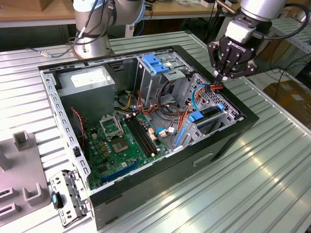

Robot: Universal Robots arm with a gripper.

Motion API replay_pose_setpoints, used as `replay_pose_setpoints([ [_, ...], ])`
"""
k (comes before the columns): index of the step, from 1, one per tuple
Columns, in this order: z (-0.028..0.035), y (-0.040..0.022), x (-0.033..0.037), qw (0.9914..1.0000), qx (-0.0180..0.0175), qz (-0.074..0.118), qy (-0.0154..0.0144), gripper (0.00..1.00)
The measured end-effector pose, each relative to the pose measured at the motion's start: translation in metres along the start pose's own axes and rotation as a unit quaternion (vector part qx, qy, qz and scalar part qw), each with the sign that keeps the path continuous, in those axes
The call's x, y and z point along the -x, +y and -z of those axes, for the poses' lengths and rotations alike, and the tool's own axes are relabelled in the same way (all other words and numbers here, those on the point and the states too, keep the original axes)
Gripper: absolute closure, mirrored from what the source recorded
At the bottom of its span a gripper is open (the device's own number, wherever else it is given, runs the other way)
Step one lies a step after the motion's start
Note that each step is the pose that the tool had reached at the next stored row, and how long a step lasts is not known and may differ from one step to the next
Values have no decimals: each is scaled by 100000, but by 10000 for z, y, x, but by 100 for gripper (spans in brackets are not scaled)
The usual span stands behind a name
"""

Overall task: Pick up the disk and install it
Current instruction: 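Insert the first disk wire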

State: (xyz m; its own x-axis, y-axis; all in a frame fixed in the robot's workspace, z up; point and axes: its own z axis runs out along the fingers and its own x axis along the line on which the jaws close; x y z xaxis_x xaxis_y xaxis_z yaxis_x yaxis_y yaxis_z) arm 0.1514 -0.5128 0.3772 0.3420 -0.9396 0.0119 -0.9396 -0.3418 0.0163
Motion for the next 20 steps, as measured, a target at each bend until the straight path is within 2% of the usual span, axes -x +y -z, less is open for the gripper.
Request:
replay_pose_setpoints([
  [2, 0, 0, 0, 99971, -27, 2414, 43, 89],
  [3, -2, 0, 0, 99911, -47, 4226, 76, 89],
  [4, -3, -3, -1, 99864, -59, 5212, 97, 82],
  [8, -7, -15, -5, 99667, -99, 8147, 131, 81],
  [9, -6, -18, -6, 99596, -107, 8973, 149, 75],
  [10, -7, -19, -7, 99520, -119, 9785, 157, 75],
  [11, -6, -23, -8, 99375, -133, 11162, 186, 75],
  [12, -6, -26, -9, 99161, -154, 12922, 213, 75],
  [13, -6, -27, -10, 98912, -174, 14706, 248, 75],
  [14, -6, -34, -13, 98825, -178, 15280, 253, 75],
  [20, 15, -76, -28, 98791, -106, 15504, 225, 75],
])
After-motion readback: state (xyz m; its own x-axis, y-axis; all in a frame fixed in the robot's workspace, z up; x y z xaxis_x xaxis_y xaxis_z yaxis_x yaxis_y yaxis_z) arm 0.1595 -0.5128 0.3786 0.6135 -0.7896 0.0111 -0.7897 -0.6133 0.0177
